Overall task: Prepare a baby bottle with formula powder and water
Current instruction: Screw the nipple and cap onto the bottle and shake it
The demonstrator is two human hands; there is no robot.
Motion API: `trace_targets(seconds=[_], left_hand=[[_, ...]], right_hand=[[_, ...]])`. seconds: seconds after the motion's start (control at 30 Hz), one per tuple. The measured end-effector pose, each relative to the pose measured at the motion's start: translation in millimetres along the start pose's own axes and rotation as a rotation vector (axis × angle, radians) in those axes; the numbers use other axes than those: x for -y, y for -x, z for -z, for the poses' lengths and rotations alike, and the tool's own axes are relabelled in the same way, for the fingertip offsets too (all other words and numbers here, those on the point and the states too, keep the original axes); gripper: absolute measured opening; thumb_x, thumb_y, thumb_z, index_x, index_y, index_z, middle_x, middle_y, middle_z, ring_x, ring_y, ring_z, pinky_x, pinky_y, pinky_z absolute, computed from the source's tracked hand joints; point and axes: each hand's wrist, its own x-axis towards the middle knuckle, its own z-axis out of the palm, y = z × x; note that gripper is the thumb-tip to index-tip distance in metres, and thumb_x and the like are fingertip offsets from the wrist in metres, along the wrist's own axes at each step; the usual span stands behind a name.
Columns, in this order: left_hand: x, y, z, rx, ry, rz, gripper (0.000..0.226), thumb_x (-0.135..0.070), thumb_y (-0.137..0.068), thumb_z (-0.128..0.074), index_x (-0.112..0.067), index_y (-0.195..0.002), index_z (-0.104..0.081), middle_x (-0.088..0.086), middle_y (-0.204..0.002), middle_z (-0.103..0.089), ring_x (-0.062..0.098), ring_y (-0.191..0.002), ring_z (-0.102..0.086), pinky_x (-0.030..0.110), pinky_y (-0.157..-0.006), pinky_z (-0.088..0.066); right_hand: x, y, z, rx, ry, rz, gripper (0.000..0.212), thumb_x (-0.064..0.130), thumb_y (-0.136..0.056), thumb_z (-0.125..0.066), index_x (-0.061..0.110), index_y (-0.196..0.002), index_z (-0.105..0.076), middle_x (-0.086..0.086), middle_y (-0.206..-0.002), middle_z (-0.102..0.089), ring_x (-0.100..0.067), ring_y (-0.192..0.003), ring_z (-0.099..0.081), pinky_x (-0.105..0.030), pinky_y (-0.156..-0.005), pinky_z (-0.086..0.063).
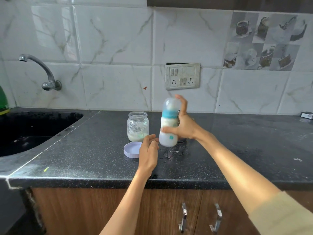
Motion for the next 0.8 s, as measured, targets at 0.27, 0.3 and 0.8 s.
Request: trace_targets(seconds=[0.27, 0.3, 0.8], left_hand=[[3, -1, 0, -0.015, -0.002, -0.011, 0.039, -0.009, -0.084, -0.036, -0.009, -0.121, -0.050, 0.008, -0.115, -0.062, 0.020, -0.108, -0.057, 0.032, -0.089, -0.046], [3, -3, 1, -0.020, -0.006, -0.010, 0.041, -0.013, -0.081, -0.037, -0.010, -0.119, -0.051, 0.008, -0.114, -0.062, 0.020, -0.107, -0.058, 0.033, -0.090, -0.047], [5, -5, -1, -0.038, 0.043, 0.007, 0.038, 0.000, -0.091, -0.030, -0.007, -0.124, -0.048, 0.008, -0.119, -0.060, 0.018, -0.111, -0.056, 0.030, -0.095, -0.043]], right_hand=[[9, 4, -5, 0.189, 0.099, 0.002, 0.102, 0.024, -0.066, -0.082, 0.041, -0.134, -0.009, 0.004, -0.115, -0.048, -0.023, -0.105, -0.057, -0.043, -0.095, -0.050], [4, 3, -8, 0.125, 0.078, 0.005, 0.099, 0.020, -0.067, -0.082, 0.040, -0.132, -0.010, 0.005, -0.114, -0.048, -0.021, -0.104, -0.057, -0.041, -0.093, -0.051], [-14, -8, 1, -0.124, -0.022, 0.042, 0.094, 0.011, -0.068, -0.081, 0.033, -0.127, -0.012, 0.018, -0.109, -0.036, -0.011, -0.097, -0.052, -0.026, -0.088, -0.050]])
